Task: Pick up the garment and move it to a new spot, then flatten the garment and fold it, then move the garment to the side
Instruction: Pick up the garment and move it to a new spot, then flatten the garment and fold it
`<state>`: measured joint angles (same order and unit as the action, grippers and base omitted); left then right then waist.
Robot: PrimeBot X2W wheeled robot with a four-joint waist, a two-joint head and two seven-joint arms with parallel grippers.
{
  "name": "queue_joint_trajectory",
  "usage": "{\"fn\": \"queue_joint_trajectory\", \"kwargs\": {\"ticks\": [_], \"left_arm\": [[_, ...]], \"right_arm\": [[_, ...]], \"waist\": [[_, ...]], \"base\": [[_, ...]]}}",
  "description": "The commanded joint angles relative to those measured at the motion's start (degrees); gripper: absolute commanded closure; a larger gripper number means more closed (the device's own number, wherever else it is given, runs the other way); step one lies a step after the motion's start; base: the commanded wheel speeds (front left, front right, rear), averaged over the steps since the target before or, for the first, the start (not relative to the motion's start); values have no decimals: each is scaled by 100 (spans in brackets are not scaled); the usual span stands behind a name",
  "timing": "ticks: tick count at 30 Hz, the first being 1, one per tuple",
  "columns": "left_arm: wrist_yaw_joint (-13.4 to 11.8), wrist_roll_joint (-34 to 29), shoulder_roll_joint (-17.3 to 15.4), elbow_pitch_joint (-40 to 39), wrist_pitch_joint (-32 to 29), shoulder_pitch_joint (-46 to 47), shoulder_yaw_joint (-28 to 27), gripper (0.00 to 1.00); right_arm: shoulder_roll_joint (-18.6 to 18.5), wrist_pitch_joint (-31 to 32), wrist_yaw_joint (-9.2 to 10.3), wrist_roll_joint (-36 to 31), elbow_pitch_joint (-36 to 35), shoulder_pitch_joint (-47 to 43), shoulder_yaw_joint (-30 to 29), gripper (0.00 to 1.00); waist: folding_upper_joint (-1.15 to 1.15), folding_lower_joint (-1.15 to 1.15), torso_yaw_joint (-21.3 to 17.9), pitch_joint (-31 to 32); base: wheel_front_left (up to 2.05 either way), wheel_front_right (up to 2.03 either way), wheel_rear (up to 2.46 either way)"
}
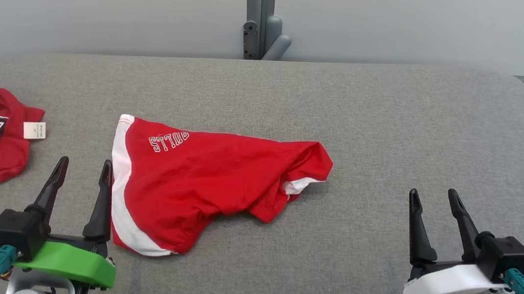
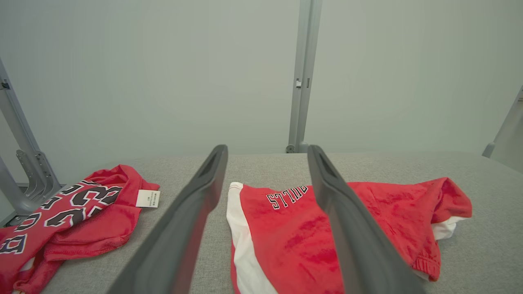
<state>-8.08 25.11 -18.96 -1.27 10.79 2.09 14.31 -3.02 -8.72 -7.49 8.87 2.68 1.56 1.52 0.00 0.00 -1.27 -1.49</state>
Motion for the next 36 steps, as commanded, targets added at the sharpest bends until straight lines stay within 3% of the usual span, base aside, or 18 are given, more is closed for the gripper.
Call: {"fn": "queue_joint_trajectory", "kwargs": {"ticks": [1,24,30,31,36], "left_arm": [[-28,18,-41,-7,-8,-40,-6,0],[-90,36,-50,17,17,142,63,0],[-59,27,-22,34,36,291,105,0],[-42,25,-5,52,46,355,128,0],[-1,-8,45,78,97,548,186,0]], "right_arm": [[-10,-2,0,12,-22,-31,-7,0],[-22,56,0,20,85,121,210,0],[-64,226,0,191,299,285,1206,0],[-75,275,0,326,436,376,1647,0],[-57,343,0,709,880,691,2735,0]], "waist": [[0,0,4,-3],[0,0,74,-67],[0,0,170,-201],[0,0,220,-255],[0,0,377,-461]], "base": [[0,0,0],[0,0,0],[0,0,0],[0,0,0],[0,0,0]]}}
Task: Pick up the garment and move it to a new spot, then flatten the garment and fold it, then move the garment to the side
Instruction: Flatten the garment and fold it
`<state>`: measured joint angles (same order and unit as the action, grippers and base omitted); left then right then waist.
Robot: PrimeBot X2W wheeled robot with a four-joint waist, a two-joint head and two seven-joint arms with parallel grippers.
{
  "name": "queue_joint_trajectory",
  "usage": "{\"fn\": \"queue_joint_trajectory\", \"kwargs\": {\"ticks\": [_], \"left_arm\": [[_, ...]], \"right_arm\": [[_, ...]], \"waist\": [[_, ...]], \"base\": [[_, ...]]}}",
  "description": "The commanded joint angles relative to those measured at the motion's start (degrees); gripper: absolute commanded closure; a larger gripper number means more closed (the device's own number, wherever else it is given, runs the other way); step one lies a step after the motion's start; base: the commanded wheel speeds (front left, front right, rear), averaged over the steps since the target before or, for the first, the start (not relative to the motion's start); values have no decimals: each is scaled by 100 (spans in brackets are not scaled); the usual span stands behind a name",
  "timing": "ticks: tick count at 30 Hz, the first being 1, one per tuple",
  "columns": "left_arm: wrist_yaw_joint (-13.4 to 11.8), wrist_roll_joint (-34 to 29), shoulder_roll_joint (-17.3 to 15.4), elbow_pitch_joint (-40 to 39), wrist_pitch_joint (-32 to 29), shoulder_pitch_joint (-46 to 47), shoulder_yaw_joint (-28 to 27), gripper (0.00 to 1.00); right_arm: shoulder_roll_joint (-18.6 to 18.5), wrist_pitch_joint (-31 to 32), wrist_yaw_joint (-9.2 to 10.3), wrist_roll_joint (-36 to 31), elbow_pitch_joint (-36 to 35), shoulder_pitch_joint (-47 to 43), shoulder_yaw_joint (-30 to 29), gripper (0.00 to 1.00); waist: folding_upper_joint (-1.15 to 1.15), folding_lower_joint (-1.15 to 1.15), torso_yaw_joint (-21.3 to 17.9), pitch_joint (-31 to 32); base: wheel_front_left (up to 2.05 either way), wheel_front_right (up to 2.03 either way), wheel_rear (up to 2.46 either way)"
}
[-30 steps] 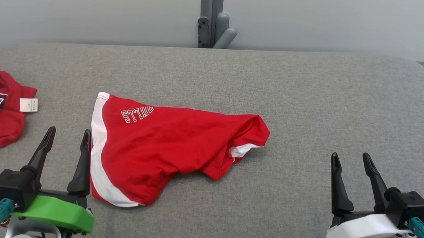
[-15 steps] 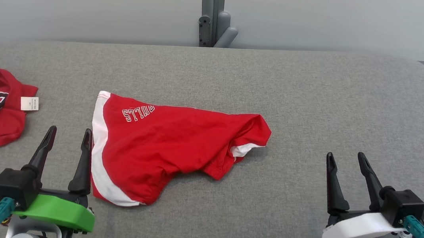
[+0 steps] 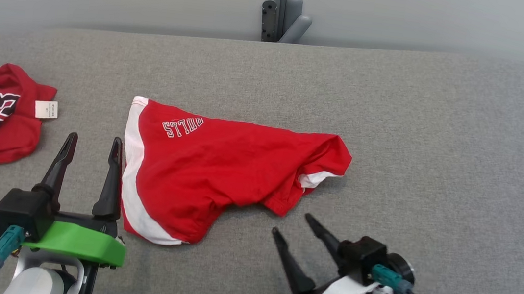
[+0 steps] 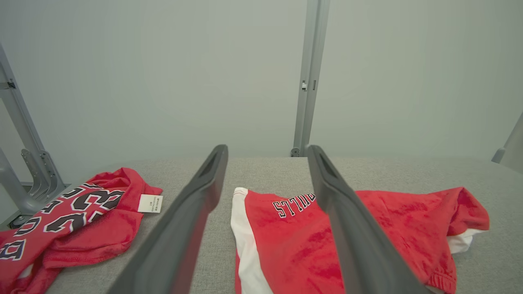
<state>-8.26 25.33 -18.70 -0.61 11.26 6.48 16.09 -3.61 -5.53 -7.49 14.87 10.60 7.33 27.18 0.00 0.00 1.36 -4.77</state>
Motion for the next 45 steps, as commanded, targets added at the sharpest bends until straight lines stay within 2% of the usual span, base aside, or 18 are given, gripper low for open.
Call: {"fn": "queue_joint_trajectory", "kwargs": {"ticks": [1,6,14,25,26,27,28,29,34,40,45], "left_arm": [[24,-34,35,18,50,160,21,0],[111,-66,120,60,107,506,103,0],[220,-134,247,234,230,957,171,0],[350,-209,410,492,354,1235,226,0],[365,-213,423,506,349,1244,223,0],[373,-216,433,521,345,1253,222,0],[377,-218,444,533,350,1264,225,0],[382,-219,455,547,355,1280,227,0],[432,-224,509,595,377,1328,204,0],[411,-238,482,561,389,1219,48,0],[366,-237,391,468,392,1085,-114,0]], "right_arm": [[4,2,0,182,196,198,359,0],[13,-96,0,512,813,793,1171,0],[46,-338,0,1001,1708,1765,1999,0],[57,-739,0,1695,2634,2787,2747,0],[57,-756,0,1705,2717,2873,2789,5],[57,-769,0,1723,2797,2960,2811,56],[57,-762,1,1742,2886,3027,2841,87],[49,-744,1,1725,2989,3090,2885,100],[42,-760,1,1846,3192,3240,3027,100],[41,-880,1,1790,3101,3095,3087,100],[-381,-942,4,1543,2691,2832,2914,100]], "waist": [[0,0,157,-189],[0,0,415,-614],[0,0,724,-1167],[0,0,944,-1472],[0,0,949,-1490],[0,0,956,-1509],[0,0,965,-1533],[0,0,971,-1550],[0,0,978,-1613],[0,0,777,-1579],[0,0,495,-1492]], "base": [[0,0,0],[0,0,0],[0,0,0],[0,0,0],[0,0,0],[0,0,0],[0,0,0],[0,0,0],[0,0,0],[0,0,0],[0,0,0]]}}
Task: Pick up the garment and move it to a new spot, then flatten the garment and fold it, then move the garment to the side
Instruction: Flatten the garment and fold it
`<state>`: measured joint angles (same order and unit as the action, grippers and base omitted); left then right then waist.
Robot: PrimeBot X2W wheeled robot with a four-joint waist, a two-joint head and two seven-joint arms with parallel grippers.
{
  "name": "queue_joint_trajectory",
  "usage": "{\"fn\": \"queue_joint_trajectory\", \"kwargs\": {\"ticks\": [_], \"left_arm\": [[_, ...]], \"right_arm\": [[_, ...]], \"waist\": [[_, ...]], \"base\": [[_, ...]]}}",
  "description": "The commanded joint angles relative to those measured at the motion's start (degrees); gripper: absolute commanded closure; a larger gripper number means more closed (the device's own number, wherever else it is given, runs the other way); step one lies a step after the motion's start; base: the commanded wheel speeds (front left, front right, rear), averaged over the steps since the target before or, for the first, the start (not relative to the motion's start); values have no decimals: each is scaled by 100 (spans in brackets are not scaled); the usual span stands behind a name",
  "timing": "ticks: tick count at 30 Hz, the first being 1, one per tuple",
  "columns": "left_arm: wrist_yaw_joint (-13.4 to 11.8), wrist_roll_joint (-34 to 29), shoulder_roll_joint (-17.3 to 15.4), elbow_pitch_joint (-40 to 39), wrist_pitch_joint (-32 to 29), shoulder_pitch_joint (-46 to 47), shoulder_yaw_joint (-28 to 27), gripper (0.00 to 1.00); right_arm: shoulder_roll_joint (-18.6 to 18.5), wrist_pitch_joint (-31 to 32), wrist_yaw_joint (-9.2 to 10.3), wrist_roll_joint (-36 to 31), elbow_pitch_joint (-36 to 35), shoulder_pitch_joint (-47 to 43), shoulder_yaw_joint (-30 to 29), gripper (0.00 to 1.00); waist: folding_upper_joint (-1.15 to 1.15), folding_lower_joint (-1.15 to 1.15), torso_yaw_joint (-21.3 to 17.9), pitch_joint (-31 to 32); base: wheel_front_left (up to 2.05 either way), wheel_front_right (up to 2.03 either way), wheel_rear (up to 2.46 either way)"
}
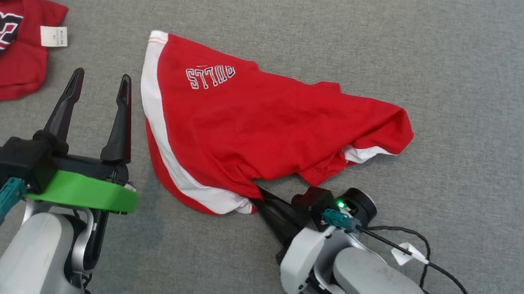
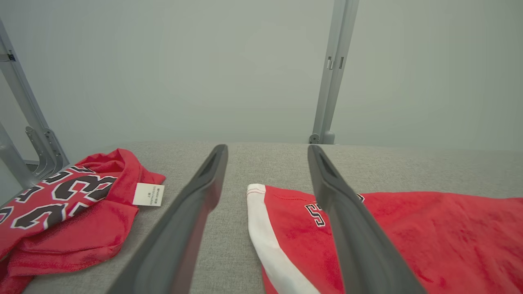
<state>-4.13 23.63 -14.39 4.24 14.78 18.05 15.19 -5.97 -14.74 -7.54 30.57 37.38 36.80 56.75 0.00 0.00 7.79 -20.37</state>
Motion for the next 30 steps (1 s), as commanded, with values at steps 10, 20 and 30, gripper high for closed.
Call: {"fn": "queue_joint_trajectory", "kwargs": {"ticks": [10,20,30], "left_arm": [[-102,-86,-199,-217,22,-221,-143,0],[-117,-83,-242,-333,-71,-126,-83,0],[-95,-35,-249,-262,-50,-89,-52,0]], "right_arm": [[-1040,257,10,-346,-1324,-717,-1087,100],[-2159,1114,10,-239,-2175,-1072,-2285,100],[-2051,1224,9,-135,-1992,-1297,-2805,0]], "waist": [[0,0,-643,173],[0,0,-744,109],[0,0,-655,59]], "base": [[0,0,0],[0,0,0],[0,0,0]]}}
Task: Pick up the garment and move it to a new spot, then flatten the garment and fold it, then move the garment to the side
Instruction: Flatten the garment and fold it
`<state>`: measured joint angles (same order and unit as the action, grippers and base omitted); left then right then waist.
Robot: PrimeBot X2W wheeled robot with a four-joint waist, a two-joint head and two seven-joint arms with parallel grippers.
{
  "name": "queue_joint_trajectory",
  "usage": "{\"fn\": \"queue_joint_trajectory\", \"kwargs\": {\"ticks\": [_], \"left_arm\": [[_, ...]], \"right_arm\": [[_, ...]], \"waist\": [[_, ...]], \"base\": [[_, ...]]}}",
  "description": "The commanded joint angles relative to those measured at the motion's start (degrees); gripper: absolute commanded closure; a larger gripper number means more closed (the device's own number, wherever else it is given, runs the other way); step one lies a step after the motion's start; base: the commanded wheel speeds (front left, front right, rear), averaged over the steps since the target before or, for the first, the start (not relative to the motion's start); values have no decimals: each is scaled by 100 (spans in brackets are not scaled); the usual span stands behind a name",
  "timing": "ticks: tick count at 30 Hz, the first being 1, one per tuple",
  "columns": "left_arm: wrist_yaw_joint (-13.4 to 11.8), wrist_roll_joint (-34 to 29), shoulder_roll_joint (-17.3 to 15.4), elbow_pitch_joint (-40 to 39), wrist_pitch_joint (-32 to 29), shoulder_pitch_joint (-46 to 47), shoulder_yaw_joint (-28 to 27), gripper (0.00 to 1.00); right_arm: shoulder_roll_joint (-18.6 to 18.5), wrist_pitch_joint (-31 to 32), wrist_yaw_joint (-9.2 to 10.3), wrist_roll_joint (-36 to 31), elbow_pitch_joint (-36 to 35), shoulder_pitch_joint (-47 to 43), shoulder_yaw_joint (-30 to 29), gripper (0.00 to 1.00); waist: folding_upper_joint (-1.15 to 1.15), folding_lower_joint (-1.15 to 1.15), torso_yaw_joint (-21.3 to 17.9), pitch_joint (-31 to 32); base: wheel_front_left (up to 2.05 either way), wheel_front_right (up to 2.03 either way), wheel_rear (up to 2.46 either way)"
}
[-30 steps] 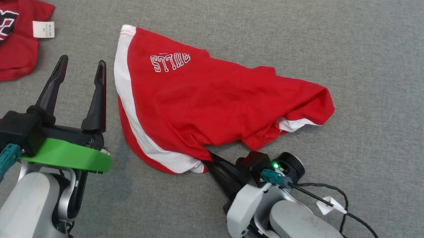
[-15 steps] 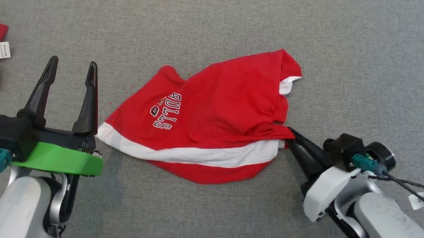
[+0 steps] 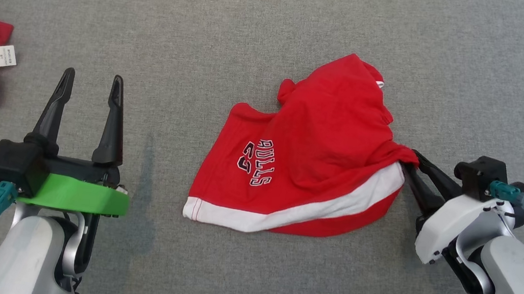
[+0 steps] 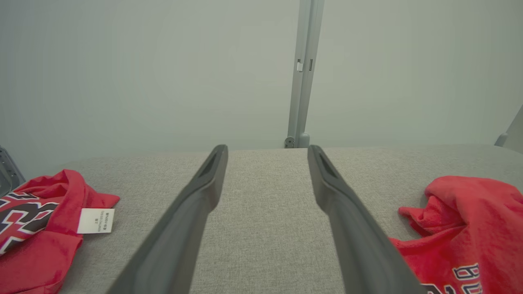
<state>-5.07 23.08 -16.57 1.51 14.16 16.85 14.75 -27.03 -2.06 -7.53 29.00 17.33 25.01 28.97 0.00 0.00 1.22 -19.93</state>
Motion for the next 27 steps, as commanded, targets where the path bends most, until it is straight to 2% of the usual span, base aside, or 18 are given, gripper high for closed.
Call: {"fn": "queue_joint_trajectory", "kwargs": {"ticks": [1,9,13,17,18,22,27], "left_arm": [[-8,18,-34,21,15,16,-6,0],[-95,45,-14,40,25,-217,14,0],[-163,70,-39,3,34,-388,-10,0],[-244,62,-57,-37,40,-547,-31,0],[-244,62,-57,-37,40,-547,-31,0],[-310,57,-80,-81,25,-704,-27,0],[-368,35,-113,-165,-17,-951,12,0]], "right_arm": [[67,-75,8,18,26,-176,-81,0],[232,-397,8,5,-265,-948,-704,0],[333,-603,8,-306,-778,-1410,-1418,0],[703,-876,5,-804,-1217,-1563,-2173,0],[703,-876,5,-804,-1217,-1563,-2173,0],[1115,-981,5,-1242,-1545,-1536,-2640,0],[1515,-998,5,-1598,-1765,-1691,-2830,0]], "waist": [[0,0,0,33],[0,0,-102,326],[0,0,-141,522],[0,0,-151,684],[0,0,-151,684],[0,0,-155,858],[0,0,-153,1112]], "base": [[0,0,0],[0,0,0],[0,0,0],[0,0,0],[0,0,0],[0,0,0],[0,0,0]]}}
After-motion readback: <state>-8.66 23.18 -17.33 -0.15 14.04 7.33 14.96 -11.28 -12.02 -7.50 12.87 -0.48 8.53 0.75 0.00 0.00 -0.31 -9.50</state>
